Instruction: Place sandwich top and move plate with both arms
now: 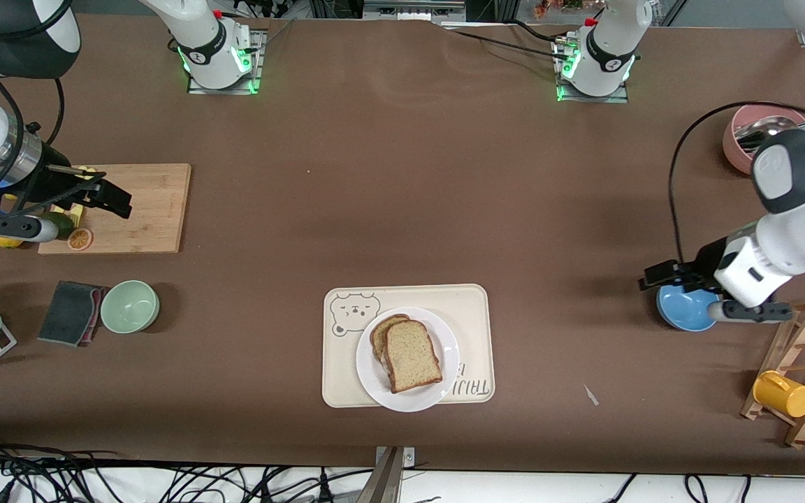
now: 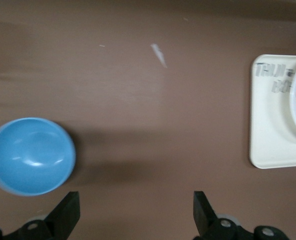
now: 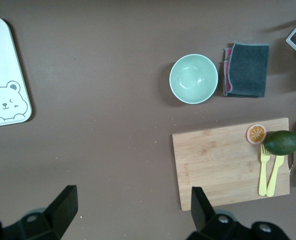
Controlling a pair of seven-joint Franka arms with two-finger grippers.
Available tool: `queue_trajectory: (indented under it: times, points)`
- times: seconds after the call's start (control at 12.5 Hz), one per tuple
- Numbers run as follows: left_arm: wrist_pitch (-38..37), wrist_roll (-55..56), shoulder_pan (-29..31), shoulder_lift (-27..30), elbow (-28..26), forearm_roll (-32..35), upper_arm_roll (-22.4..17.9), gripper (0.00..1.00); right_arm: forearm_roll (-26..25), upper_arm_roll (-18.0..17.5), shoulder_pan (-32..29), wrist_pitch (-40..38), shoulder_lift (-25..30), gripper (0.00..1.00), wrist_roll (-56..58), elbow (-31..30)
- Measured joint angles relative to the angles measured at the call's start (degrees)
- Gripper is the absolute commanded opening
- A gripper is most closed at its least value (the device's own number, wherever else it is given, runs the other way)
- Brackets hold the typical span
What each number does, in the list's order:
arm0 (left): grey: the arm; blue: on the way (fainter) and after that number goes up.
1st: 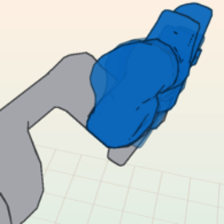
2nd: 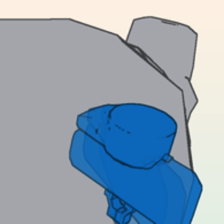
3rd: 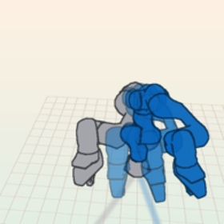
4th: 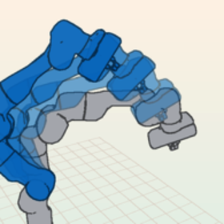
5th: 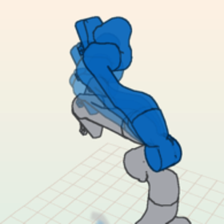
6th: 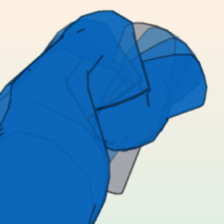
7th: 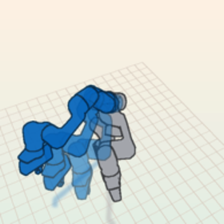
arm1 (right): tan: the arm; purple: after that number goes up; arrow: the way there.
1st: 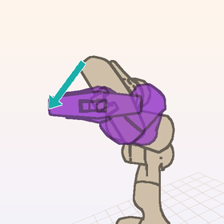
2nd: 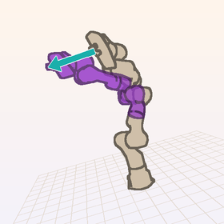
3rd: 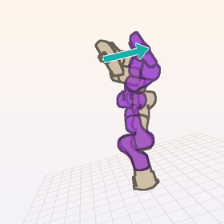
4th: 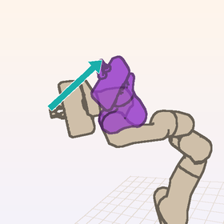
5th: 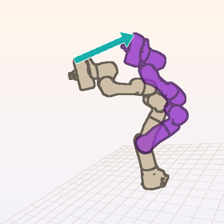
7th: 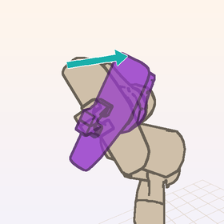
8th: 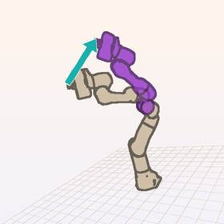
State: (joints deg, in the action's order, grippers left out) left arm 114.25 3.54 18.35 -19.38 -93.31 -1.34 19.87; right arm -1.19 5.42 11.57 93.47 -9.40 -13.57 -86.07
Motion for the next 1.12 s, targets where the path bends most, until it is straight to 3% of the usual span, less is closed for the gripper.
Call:
queue_trajectory:
  times: [0.88,1.04,1.12]
  points:
    - [-10.65,5.51,2.28,8.16,2.78,1.83,-1.64,1.0,0.06,0.0,0.03,-0.17,0.0,1.0,-0.01,0.0]
    - [-11.11,5.51,1.48,8.57,3.31,1.83,-3.78,1.0,0.06,0.0,0.03,-0.17,0.0,1.0,-0.01,0.0]
    - [-11.31,5.5,-0.97,8.58,3.38,1.83,-6.85,1.0,0.06,0.0,0.03,-0.17,0.0,1.0,-0.01,0.0]
